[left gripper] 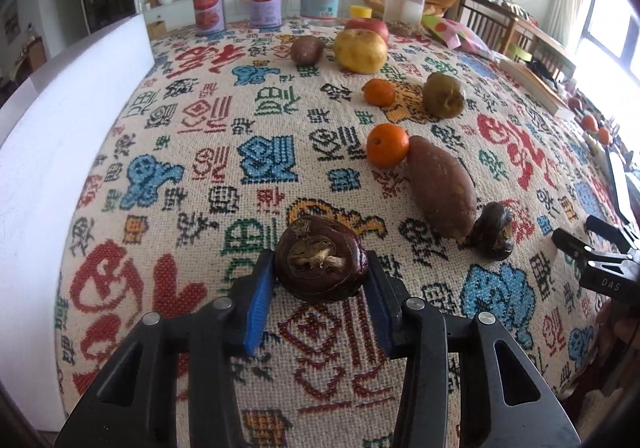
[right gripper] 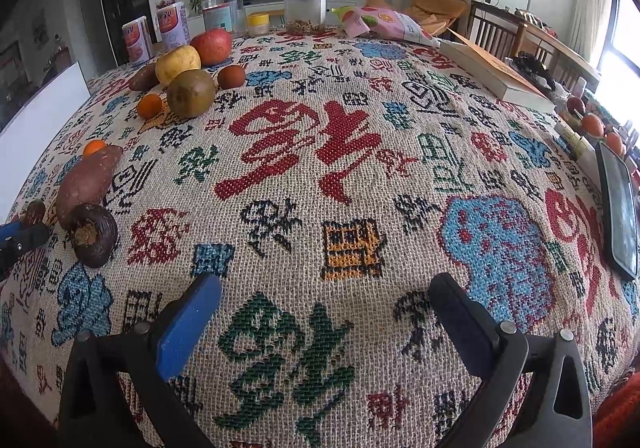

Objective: Organize fruits

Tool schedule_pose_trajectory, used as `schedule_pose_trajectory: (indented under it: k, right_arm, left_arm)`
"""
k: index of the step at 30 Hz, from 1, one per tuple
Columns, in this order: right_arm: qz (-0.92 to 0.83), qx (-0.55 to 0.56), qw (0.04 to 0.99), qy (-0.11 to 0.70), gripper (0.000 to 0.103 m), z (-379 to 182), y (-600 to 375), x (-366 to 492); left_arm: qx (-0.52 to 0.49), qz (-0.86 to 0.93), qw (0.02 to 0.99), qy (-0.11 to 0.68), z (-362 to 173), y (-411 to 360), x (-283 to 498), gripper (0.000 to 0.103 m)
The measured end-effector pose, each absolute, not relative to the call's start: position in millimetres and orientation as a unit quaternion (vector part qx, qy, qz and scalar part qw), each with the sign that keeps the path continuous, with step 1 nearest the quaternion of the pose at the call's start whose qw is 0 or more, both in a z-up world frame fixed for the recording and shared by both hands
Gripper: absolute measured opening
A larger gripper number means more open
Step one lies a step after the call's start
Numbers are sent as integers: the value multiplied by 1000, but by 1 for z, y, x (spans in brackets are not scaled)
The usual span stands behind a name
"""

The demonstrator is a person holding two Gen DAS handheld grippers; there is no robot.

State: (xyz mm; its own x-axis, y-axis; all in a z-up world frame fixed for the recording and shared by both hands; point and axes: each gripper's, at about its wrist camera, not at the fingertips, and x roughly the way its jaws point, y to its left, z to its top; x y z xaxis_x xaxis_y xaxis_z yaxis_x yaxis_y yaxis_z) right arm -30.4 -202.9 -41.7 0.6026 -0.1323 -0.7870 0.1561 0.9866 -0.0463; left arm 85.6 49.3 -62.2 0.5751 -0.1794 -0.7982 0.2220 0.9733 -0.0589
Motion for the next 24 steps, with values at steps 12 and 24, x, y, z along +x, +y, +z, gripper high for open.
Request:
schedule_pose_trajectory:
  k: [12, 24]
  right_arm:
    - [-82, 14, 896, 436, 103, -42, -202, -29]
    - [-78, 17, 896, 437, 103, -42, -202, -28]
  left_arm:
    - [37, -96, 888, 449, -70, 60, 77, 55]
    - [48, -133, 884, 446, -62, 67, 66, 74]
